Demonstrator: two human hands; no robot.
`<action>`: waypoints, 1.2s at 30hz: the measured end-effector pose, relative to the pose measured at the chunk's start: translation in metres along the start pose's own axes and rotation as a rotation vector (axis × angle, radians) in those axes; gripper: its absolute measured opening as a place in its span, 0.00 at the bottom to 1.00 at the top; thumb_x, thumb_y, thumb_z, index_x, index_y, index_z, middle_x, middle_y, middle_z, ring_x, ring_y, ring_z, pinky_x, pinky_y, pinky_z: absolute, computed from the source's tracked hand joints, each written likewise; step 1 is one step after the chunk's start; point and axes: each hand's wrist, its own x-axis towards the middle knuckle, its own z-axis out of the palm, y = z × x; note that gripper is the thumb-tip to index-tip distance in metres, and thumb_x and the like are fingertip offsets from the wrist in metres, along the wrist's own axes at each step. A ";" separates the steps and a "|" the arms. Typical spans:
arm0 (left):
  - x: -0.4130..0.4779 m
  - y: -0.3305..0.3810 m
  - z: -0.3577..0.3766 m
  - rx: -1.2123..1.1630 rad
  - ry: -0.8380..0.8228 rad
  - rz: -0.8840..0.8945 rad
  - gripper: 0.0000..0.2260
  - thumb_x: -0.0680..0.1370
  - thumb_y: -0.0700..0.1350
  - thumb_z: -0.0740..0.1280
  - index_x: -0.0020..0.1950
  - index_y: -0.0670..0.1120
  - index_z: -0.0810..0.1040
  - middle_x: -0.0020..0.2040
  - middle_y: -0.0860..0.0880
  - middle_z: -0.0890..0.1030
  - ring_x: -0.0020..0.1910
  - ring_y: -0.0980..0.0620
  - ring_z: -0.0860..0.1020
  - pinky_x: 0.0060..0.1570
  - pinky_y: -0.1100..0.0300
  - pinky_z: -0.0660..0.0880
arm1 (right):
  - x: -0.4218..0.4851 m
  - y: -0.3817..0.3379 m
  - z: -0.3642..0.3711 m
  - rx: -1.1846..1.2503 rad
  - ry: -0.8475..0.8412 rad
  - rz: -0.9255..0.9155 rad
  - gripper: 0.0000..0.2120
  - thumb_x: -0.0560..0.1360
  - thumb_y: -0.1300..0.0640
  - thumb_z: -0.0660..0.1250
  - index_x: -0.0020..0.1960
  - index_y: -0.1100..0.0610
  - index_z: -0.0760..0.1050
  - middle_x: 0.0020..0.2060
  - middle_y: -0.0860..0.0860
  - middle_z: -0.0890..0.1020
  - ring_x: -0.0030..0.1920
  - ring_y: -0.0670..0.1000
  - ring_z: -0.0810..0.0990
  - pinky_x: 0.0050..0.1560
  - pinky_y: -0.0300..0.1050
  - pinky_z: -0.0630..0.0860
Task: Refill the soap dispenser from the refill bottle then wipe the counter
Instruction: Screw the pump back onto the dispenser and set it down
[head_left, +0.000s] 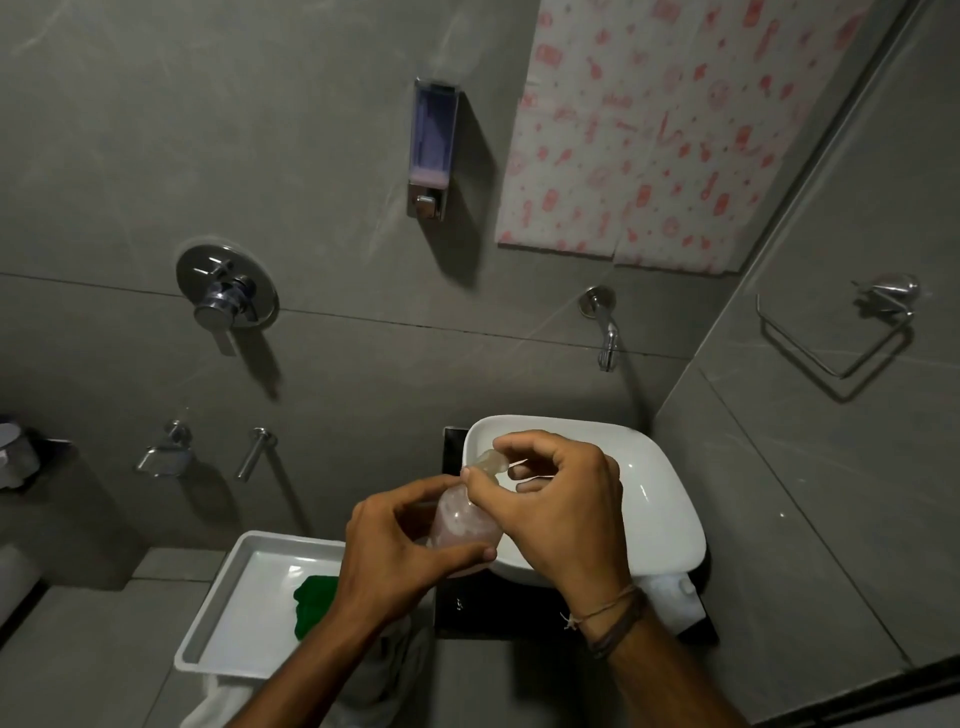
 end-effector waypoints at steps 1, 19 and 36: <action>0.001 -0.001 0.000 -0.007 -0.001 -0.007 0.33 0.59 0.58 0.89 0.62 0.67 0.85 0.55 0.60 0.89 0.54 0.56 0.89 0.53 0.51 0.87 | 0.000 0.001 -0.002 0.016 -0.035 0.005 0.22 0.63 0.36 0.75 0.51 0.47 0.86 0.44 0.38 0.86 0.42 0.42 0.84 0.41 0.42 0.85; 0.004 -0.030 -0.001 -0.055 -0.112 -0.040 0.32 0.61 0.52 0.90 0.63 0.60 0.86 0.57 0.56 0.90 0.57 0.53 0.88 0.57 0.54 0.85 | 0.019 0.041 -0.027 0.336 -0.535 0.036 0.31 0.61 0.43 0.83 0.63 0.44 0.81 0.56 0.40 0.85 0.54 0.48 0.84 0.46 0.41 0.84; -0.086 -0.193 0.064 -0.105 -0.140 -0.462 0.33 0.56 0.50 0.90 0.61 0.53 0.88 0.57 0.49 0.90 0.59 0.46 0.87 0.63 0.38 0.82 | -0.147 0.209 0.098 0.172 -0.494 0.700 0.25 0.69 0.58 0.79 0.63 0.46 0.80 0.55 0.40 0.85 0.50 0.36 0.84 0.51 0.30 0.79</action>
